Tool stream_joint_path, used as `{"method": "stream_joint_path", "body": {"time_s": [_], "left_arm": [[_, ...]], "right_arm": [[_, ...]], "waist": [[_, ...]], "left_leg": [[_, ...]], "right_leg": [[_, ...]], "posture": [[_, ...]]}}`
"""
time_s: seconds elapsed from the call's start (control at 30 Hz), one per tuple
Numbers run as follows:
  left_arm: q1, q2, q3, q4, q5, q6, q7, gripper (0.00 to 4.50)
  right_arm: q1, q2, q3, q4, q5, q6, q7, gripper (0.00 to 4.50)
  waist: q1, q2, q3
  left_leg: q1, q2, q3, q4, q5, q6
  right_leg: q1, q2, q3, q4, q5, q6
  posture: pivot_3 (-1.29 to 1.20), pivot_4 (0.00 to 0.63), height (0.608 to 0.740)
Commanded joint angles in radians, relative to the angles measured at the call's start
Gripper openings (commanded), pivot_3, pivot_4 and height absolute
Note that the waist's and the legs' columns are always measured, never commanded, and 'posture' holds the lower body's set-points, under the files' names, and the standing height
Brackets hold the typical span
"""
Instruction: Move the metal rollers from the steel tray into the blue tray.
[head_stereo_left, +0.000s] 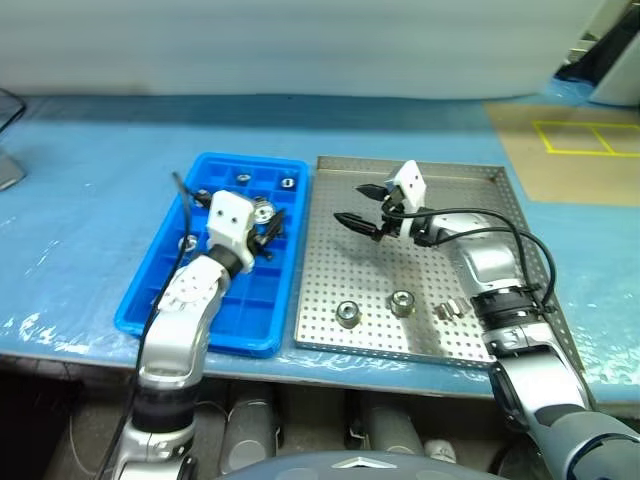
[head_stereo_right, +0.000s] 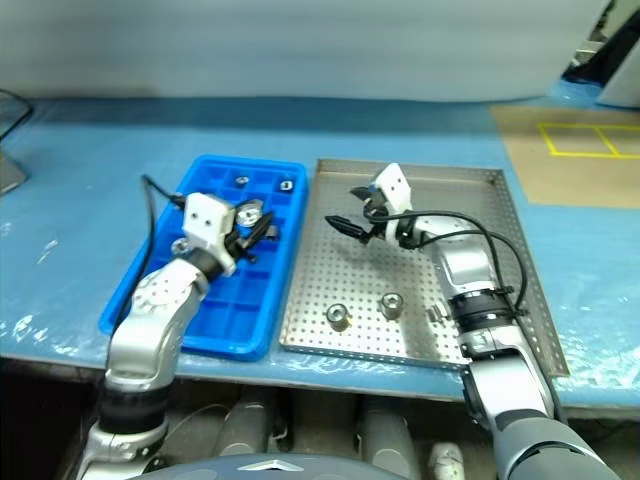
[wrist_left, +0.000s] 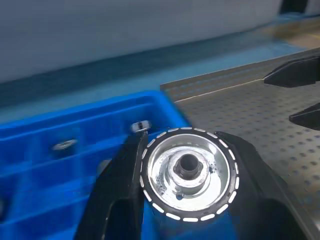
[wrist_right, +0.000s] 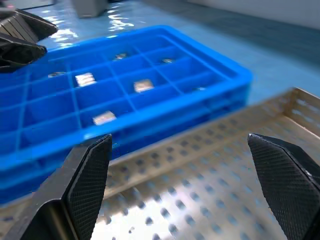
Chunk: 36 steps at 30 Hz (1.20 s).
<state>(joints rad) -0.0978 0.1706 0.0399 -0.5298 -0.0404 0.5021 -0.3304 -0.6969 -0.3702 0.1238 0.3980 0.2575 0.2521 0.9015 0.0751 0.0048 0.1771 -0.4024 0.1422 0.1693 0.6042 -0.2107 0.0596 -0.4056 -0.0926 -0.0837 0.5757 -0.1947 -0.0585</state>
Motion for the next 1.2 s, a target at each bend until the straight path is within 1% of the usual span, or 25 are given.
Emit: {"method": "stream_joint_path", "body": {"time_s": [0.03,0.17,0.27,0.47,0.63,0.77,0.83,0.9,0.97,1.03,1.2], "left_arm": [[0.095,0.015,0.017,-0.147,0.027,0.017,0.055,1.75],[0.201,0.027,0.028,-0.194,0.049,0.062,0.098,1.75],[0.261,0.037,0.023,-0.173,0.072,0.08,0.121,1.75],[0.243,0.034,0.028,-0.126,0.079,0.104,0.159,1.75],[0.198,0.042,0.032,-0.078,0.089,0.113,0.183,1.75],[0.167,0.046,0.042,-0.041,0.089,0.129,0.192,1.75],[0.165,0.054,0.042,-0.026,0.089,0.131,0.19,2.49],[0.158,0.057,0.043,-0.013,0.077,0.136,0.18,2.98],[0.136,0.056,0.046,0.003,0.062,0.132,0.172,3.65],[0.106,0.054,0.048,0.016,0.044,0.118,0.161,3.65],[-0.069,0.048,0.009,0.08,-0.074,0.041,0.027,3.65]], "right_arm": [[-0.041,0.012,-0.003,0.055,-0.012,-0.058,0.045,4.5],[-0.069,0.031,-0.004,0.11,-0.026,-0.086,0.069,4.5],[-0.081,0.043,0.001,0.141,-0.038,-0.1,0.084,4.5],[-0.074,0.046,-0.007,0.151,-0.054,-0.11,0.089,4.5],[-0.04,0.036,-0.015,0.111,-0.055,-0.097,0.084,4.5],[-0.032,0.032,-0.02,0.098,-0.055,-0.094,0.071,4.5],[-0.028,0.024,-0.026,0.089,-0.052,-0.088,0.069,4.5],[-0.024,0.016,-0.031,0.084,-0.05,-0.085,0.064,4.5],[-0.021,0.008,-0.035,0.081,-0.051,-0.087,0.058,4.5],[-0.014,0.002,-0.039,0.071,-0.05,-0.087,0.053,4.5],[0.026,-0.025,-0.065,-0.006,-0.044,-0.059,0.022,4.5]], "waist": [[0.022,0.0,0.0],[0.032,-0.001,0.0],[0.031,-0.001,0.001],[0.033,-0.002,0.001],[0.031,-0.002,0.001],[0.029,-0.002,0.001],[0.025,-0.002,0.001],[0.024,-0.002,0.001],[0.024,-0.002,0.001],[0.024,-0.002,0.001],[0.022,-0.002,0.001]], "left_leg": [[0.0,0.0,0.001,0.0,0.0,0.0],[0.002,0.0,0.001,0.0,0.0,-0.002],[0.006,0.0,0.001,-0.001,0.0,-0.008],[0.011,0.002,0.001,-0.007,0.006,-0.015],[0.011,0.002,0.001,-0.008,0.006,-0.016],[0.011,0.002,0.001,-0.008,0.006,-0.015],[0.011,0.002,0.002,-0.008,0.006,-0.015],[0.011,0.002,0.002,-0.008,0.006,-0.015],[0.012,0.002,0.002,-0.008,0.006,-0.015],[0.012,0.002,0.002,-0.008,0.006,-0.015],[0.012,0.002,0.002,-0.008,0.007,-0.016]], "right_leg": [[0.0,0.0,0.001,0.0,0.0,0.0],[0.0,0.0,0.002,0.002,0.0,0.0],[0.0,0.0,0.003,0.006,0.0,0.0],[0.001,0.002,0.003,0.008,0.0,0.0],[0.001,0.003,0.003,0.008,0.0,-0.001],[0.0,0.003,0.003,0.008,-0.001,-0.002],[0.0,0.003,0.003,0.008,-0.001,-0.002],[0.0,0.003,0.003,0.008,-0.001,-0.002],[0.0,0.003,0.003,0.008,-0.001,-0.002],[0.001,0.003,0.003,0.008,-0.001,-0.002],[0.001,0.003,0.004,0.008,-0.001,-0.002]], "posture": [[0.2,0.15,0.74],[0.24,0.15,0.74],[0.24,0.15,0.74],[0.22,0.15,0.74],[0.22,0.15,0.74],[0.17,0.15,0.74],[0.17,0.15,0.74],[0.15,0.15,0.74],[0.15,0.15,0.74],[0.15,0.15,0.74],[0.0,0.15,0.74]]}}
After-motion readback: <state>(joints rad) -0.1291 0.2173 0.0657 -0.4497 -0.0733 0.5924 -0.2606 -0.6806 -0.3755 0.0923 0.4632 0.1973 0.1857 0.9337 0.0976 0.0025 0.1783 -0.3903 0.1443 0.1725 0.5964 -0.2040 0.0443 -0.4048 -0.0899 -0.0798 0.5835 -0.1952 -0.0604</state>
